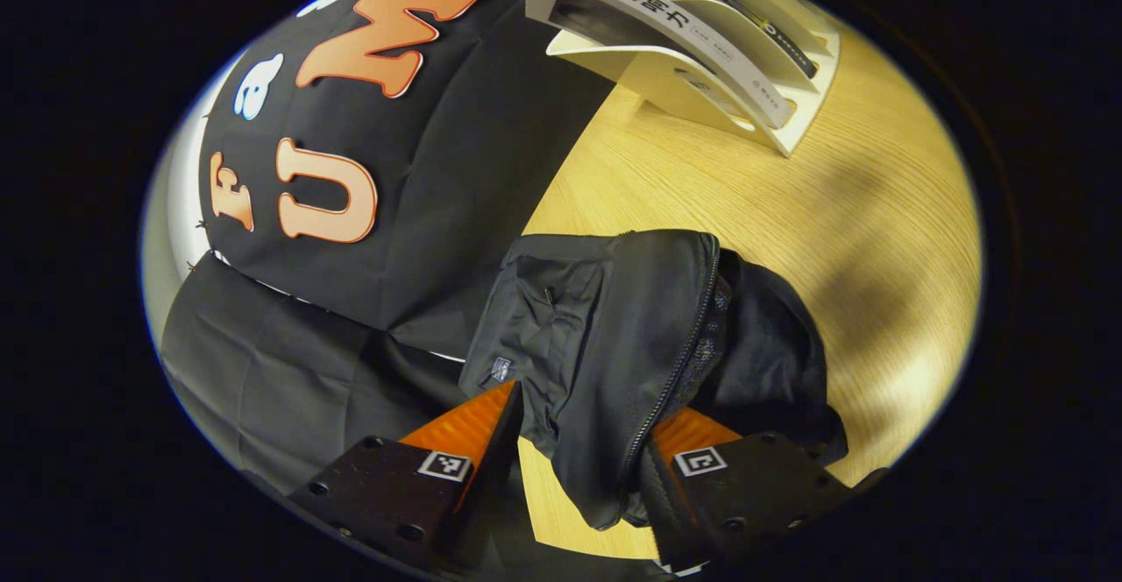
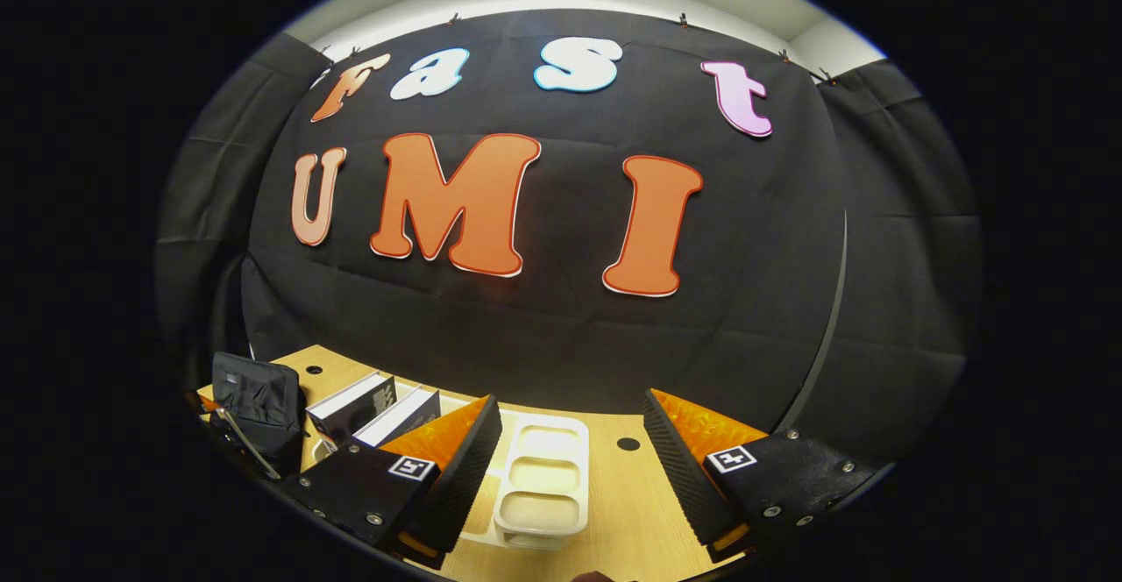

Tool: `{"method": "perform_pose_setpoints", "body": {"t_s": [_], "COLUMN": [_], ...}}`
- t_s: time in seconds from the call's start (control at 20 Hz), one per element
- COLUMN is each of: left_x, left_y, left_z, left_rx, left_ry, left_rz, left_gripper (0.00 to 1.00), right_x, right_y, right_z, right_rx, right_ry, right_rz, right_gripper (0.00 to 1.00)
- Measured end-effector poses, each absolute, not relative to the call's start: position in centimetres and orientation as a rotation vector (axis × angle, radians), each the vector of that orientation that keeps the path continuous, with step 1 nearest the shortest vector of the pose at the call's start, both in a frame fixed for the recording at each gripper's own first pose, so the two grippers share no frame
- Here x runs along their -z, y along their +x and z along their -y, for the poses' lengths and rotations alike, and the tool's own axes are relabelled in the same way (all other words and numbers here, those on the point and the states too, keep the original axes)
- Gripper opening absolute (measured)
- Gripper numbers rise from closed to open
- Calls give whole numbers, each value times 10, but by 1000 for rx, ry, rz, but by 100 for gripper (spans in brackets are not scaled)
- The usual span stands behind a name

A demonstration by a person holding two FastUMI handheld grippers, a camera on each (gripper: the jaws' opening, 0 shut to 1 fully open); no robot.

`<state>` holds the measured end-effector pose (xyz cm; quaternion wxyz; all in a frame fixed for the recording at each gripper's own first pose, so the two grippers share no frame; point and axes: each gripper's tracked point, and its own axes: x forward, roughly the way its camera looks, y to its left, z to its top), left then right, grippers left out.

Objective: Open the schoolbag, grab two books from the bookshelf and put them into the schoolbag.

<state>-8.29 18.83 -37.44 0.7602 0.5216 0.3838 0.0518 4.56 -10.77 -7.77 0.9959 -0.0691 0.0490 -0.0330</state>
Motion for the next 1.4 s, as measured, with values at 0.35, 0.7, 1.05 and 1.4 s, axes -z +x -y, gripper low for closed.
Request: {"method": "perform_pose_setpoints", "body": {"t_s": [0.35,0.7,1.05,1.4], "left_x": [341,296,286,284], "left_y": [-73,-49,-26,-13], "left_z": [-188,-190,-207,-220], "left_rx": [6,114,209,465], "left_ry": [1081,961,767,604], "left_rz": [-925,-989,-1039,-1125], "left_gripper": [23,11,6,4], "right_x": [77,77,67,72], "right_y": [43,38,26,16], "right_z": [121,128,107,23], "right_rx": [84,94,133,134], "right_ry": [-138,-142,-187,-72], "right_rz": [-91,-98,-116,-285], "right_gripper": [96,97,96,97]}}
